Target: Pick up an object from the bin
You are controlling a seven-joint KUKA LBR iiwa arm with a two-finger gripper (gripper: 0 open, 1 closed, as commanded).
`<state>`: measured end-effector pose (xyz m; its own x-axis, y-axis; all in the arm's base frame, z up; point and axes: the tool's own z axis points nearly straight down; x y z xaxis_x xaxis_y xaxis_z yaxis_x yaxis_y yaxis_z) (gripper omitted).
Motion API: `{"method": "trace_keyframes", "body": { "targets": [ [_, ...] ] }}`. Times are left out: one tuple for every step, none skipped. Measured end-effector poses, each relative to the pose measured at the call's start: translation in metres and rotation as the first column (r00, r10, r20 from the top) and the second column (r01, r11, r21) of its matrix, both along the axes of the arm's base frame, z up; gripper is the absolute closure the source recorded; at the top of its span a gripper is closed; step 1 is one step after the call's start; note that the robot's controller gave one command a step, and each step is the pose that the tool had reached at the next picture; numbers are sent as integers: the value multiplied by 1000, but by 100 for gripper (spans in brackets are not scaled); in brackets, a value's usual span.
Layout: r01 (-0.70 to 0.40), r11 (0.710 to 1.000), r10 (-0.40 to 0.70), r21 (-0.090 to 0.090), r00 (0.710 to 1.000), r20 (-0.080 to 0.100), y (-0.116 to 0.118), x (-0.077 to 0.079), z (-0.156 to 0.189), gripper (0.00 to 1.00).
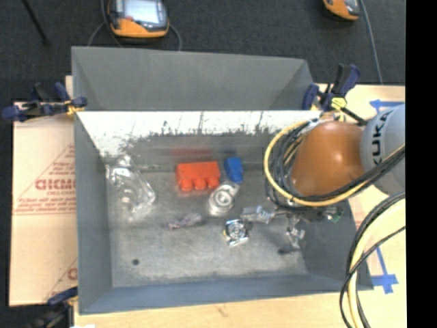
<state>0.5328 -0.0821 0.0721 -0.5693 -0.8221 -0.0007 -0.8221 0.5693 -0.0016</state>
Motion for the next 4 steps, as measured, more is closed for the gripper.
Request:
{"method": "trace_keyframes", "body": {
  "targets": [
    [-53, 999, 53, 5, 999, 4, 80, 53, -1, 0],
    [3, 1000, -3, 3, 1000, -5, 95, -20, -2, 0],
    [-10, 1000, 10, 1, 1000, 4, 93, 16, -1, 0],
    [-10, 1000, 10, 1, 1000, 2, 93, 15, -1, 100]
  ]
}}
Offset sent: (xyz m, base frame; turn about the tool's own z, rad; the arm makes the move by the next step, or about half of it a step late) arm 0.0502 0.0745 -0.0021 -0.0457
